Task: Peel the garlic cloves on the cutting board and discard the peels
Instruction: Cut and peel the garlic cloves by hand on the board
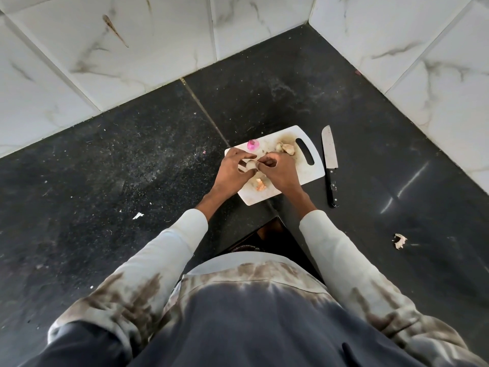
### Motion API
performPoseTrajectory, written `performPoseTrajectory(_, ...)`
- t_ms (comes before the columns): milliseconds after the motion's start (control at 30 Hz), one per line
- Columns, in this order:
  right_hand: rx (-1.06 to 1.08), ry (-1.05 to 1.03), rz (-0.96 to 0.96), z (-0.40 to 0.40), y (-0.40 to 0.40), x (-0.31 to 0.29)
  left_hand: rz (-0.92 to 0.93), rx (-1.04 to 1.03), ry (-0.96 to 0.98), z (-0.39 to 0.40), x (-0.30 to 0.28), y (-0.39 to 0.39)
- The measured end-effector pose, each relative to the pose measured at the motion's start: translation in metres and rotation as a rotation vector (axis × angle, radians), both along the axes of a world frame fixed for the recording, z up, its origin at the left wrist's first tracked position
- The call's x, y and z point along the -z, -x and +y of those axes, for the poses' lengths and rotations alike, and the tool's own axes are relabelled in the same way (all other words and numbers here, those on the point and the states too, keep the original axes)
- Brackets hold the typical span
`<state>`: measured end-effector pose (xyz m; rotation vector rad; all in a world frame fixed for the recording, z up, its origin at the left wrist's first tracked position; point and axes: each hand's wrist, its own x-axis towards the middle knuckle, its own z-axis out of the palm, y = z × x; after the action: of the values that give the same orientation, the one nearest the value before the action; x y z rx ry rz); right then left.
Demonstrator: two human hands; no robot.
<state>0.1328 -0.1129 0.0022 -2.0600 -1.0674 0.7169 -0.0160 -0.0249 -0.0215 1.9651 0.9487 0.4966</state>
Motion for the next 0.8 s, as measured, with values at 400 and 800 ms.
performPoseTrajectory(400, -0.010, 0.008, -0.008, -0.001, -0.002, 0.000, -0.018, -0.063, 0.058, 0.001, -0.004, -0.001)
performPoseTrajectory(800, 0.023, 0.007, -0.011, -0.001, -0.004, 0.002, -0.066, -0.116, 0.130, 0.000, -0.012, -0.003)
